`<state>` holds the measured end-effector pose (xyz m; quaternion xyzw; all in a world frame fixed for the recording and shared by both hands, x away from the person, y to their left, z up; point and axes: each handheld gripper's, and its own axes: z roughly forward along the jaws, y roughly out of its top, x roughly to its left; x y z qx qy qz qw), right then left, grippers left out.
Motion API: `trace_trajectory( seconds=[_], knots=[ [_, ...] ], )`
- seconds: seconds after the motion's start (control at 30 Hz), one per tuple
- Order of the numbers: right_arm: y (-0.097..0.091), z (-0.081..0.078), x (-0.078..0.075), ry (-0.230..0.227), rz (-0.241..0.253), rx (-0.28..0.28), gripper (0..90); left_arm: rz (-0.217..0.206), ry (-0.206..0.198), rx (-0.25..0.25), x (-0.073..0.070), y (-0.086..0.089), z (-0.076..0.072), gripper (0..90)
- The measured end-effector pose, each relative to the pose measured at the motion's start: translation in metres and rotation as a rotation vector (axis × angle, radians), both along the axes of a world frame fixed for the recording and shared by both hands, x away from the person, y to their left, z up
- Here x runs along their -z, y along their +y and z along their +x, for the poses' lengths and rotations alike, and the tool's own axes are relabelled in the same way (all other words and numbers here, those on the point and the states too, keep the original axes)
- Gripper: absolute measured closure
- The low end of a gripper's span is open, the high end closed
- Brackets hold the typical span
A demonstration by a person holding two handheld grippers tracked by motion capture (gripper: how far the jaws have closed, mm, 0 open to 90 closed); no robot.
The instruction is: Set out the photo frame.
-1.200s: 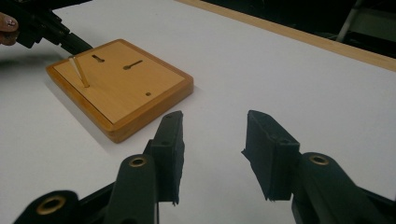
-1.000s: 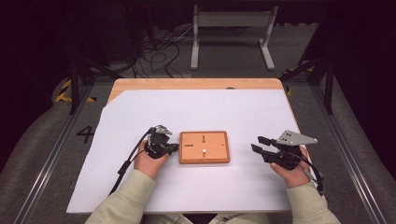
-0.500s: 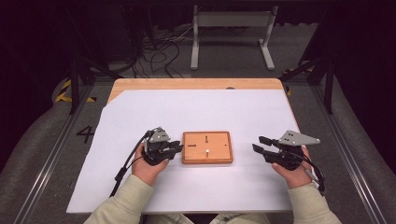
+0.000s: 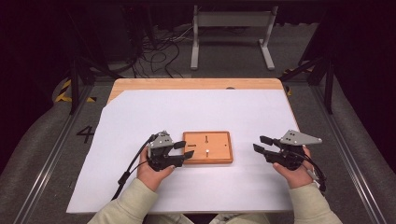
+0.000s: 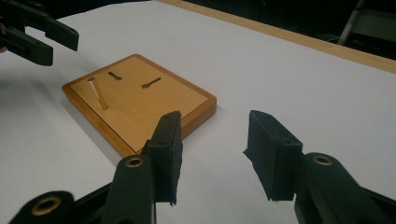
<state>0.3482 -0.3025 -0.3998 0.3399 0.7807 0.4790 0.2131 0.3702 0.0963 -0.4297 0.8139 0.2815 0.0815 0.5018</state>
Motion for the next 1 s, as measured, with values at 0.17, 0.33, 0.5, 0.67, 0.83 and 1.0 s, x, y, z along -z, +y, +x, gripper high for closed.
trace_trajectory(
  seconds=[0.17,0.33,0.5,0.67,0.83,1.0],
  knots=[
    [-0.001,0.0,-0.001,-0.001,0.009,0.006,53.5,-0.001,-0.002,0.04,0.001,-0.021,-0.001,40.0],
    [-0.001,0.0,0.0,0.005,0.013,0.003,52.5,0.006,0.028,0.075,0.007,-0.032,0.0,43.7],
    [0.0,0.001,0.0,0.003,0.011,-0.002,52.5,-0.013,0.034,0.081,0.014,-0.041,0.006,45.2],
    [-0.001,0.0,0.0,0.003,0.013,-0.001,52.5,-0.004,0.018,0.056,0.023,-0.052,0.011,54.0],
    [-0.002,-0.001,0.0,0.0,0.011,0.0,52.4,0.023,0.005,0.047,0.026,-0.058,0.012,63.2],
    [-0.002,-0.001,0.001,0.002,0.013,0.001,52.4,0.054,-0.03,0.052,0.026,-0.063,0.014,71.9]
  ],
)
